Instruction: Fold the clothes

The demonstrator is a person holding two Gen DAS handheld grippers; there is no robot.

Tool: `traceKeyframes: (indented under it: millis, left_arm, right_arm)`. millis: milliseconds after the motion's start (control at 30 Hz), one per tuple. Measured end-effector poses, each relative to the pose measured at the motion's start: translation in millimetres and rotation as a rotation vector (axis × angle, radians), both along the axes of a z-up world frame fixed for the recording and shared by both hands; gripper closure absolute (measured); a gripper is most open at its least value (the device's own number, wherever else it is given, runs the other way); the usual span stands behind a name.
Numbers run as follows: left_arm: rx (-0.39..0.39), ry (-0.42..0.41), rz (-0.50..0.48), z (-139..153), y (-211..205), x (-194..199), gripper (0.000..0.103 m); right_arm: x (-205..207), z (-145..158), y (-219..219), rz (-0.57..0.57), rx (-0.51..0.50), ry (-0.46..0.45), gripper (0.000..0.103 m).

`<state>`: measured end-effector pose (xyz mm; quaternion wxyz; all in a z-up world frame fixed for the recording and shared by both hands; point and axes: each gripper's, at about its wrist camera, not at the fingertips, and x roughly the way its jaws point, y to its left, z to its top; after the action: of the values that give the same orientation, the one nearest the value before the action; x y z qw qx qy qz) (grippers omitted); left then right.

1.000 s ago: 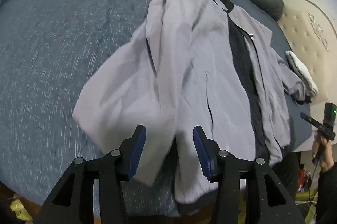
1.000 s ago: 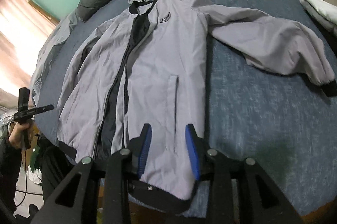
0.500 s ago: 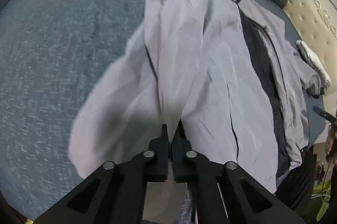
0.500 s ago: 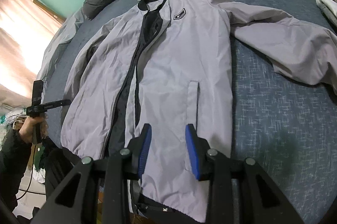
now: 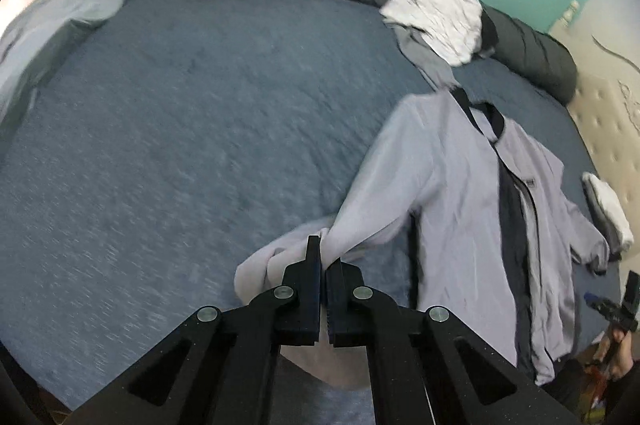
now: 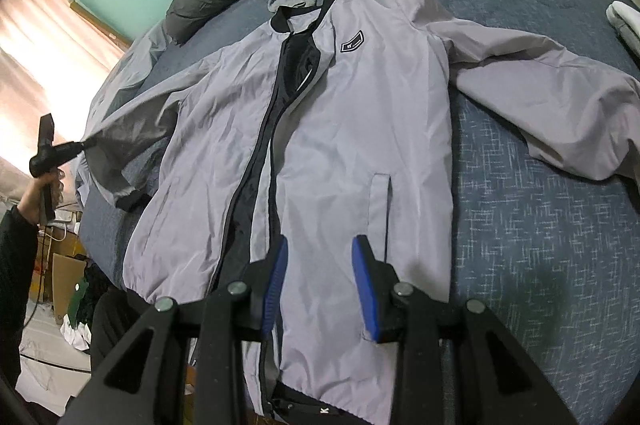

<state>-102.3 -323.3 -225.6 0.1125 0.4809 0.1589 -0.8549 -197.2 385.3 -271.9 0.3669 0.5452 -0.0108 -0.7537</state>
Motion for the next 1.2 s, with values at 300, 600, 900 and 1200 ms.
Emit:
traceKeyframes:
  millis: [300,600,900,1200]
  left_arm:
    - [-0.083,-0.071,0.085,-36,-40,-34,0.099]
    - [-0.069,-0.099,0.119,-50,-79,-22,0.057]
    - [-0.132,-0.172,0.046,-52,-76,-8,0.051]
    - [-0.174,-0.097,0.109,-20,-76,12,0.052]
  right_arm:
    - [1,3,-2,-0.009,0.020,0.009,0.070]
    - [1,6,-15,0.011,0.030,0.015,0.070]
    - [9,9,-40,0.063,0.009,0.018,0.070]
    - [16,12,-40,0.076,0.005,0.022,0.070]
